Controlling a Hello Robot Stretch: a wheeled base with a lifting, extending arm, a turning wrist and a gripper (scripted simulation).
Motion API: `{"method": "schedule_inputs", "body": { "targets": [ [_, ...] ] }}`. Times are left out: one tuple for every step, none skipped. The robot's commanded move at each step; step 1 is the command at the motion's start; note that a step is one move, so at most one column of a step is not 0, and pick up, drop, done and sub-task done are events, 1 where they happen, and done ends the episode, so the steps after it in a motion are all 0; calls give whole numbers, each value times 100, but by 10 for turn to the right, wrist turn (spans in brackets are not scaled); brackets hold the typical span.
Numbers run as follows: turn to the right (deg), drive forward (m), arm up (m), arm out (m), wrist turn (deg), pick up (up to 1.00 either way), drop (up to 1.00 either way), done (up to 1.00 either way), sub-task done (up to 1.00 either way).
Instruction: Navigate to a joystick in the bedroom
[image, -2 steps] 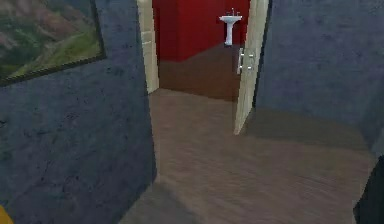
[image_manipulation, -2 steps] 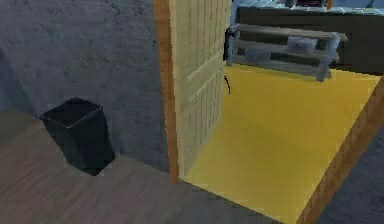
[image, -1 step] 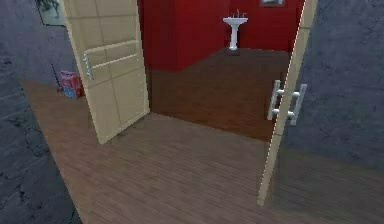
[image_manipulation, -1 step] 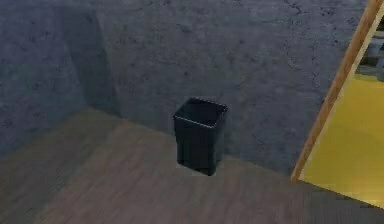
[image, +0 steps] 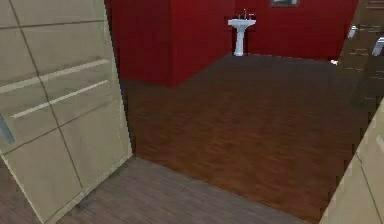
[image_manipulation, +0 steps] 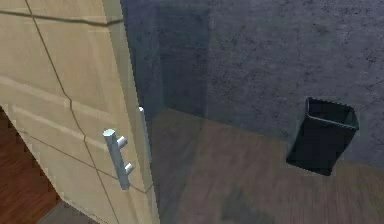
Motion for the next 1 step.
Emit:
{"method": "schedule_inputs", "body": {
  "targets": [
    [0,30,0,0,0,0,0,0,0]
  ]
}}
